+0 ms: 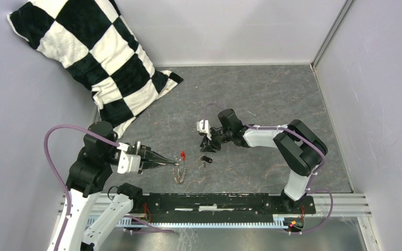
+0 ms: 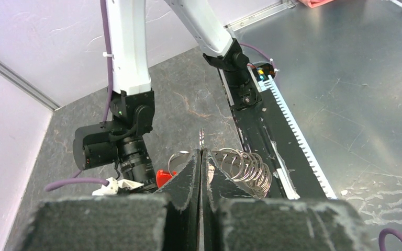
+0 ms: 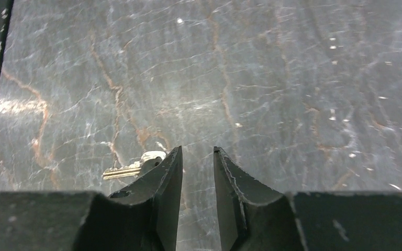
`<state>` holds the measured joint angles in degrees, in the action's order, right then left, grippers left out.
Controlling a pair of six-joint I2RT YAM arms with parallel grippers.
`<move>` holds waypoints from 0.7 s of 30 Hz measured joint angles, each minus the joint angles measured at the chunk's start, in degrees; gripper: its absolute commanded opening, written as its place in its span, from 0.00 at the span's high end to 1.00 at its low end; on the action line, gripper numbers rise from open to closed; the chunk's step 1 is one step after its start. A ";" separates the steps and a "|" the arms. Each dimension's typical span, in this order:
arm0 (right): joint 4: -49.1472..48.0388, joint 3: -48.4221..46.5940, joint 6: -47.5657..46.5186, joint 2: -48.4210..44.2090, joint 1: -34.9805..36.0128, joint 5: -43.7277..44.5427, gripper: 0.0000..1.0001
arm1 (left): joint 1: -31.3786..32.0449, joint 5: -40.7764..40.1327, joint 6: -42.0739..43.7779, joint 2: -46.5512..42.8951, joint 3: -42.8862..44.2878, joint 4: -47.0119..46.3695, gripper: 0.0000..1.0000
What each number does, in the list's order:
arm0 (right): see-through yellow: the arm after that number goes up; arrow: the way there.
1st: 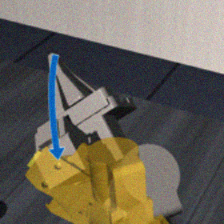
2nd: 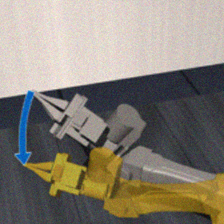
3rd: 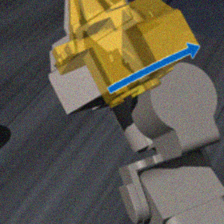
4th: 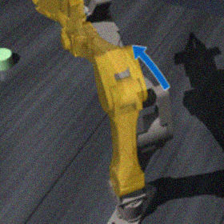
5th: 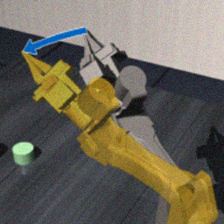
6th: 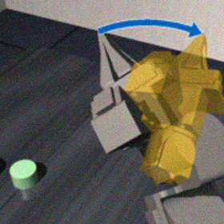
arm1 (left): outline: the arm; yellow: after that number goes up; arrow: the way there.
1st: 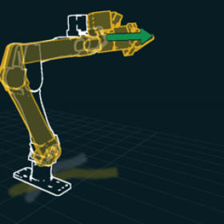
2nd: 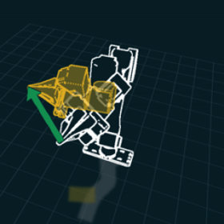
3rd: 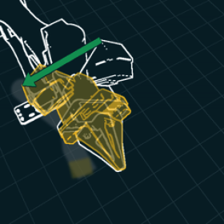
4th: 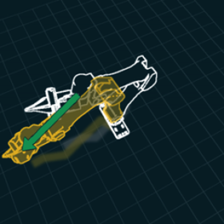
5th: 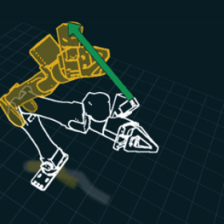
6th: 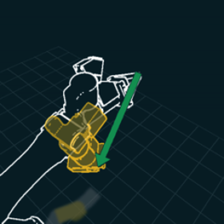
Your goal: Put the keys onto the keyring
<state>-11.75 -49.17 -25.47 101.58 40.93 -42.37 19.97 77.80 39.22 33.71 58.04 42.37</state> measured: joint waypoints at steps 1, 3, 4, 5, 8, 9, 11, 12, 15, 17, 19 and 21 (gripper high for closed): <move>1.57 -0.76 -1.88 0.76 0.00 -1.05 0.66 | 0.00 -0.15 0.00 -0.07 0.00 0.00 0.98; 4.24 -1.33 -4.79 1.66 0.00 -2.80 0.67 | 0.00 -0.42 0.00 -0.24 0.00 0.00 0.98; 5.62 -1.33 -6.08 1.95 0.00 -3.61 0.67 | 0.00 -0.68 0.00 -0.35 0.00 0.00 0.98; 7.02 -1.29 -7.26 2.16 -0.02 -4.48 0.67 | 0.00 -0.81 0.00 -0.42 0.00 0.00 0.98; 9.22 -0.72 -9.44 2.25 -0.17 -6.69 0.69 | 0.00 -1.14 0.00 -0.46 0.00 0.00 0.98; 9.70 -0.55 -9.88 2.25 -0.20 -7.17 0.70 | 0.00 -1.20 0.00 -0.46 0.00 0.00 0.98; 10.58 -0.42 -10.47 2.25 -0.31 -7.89 0.70 | 0.00 -1.20 0.00 -0.46 0.00 0.00 0.98; 10.84 -0.42 -10.69 2.25 -0.46 -8.13 0.70 | 0.00 -1.22 0.00 -0.46 0.00 0.00 0.98; 11.21 -0.42 -10.86 2.25 -0.96 -8.50 0.69 | 0.00 -1.22 0.00 -0.46 0.00 0.00 0.98; 11.28 -0.42 -10.80 2.19 -1.40 -8.66 0.68 | 0.00 -1.25 0.00 -0.48 0.00 0.00 0.98; 11.45 -0.39 -10.64 1.81 -1.75 -8.87 0.68 | 0.00 -1.31 0.00 -0.61 0.00 0.00 0.98; 11.45 -0.15 -10.38 0.76 -2.12 -9.31 0.67 | 0.00 -1.40 0.00 -0.90 -0.04 0.00 0.98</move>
<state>-0.30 -49.32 -35.86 102.35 38.81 -51.68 19.97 76.40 39.22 32.82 58.00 42.37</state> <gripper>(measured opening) 0.321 0.032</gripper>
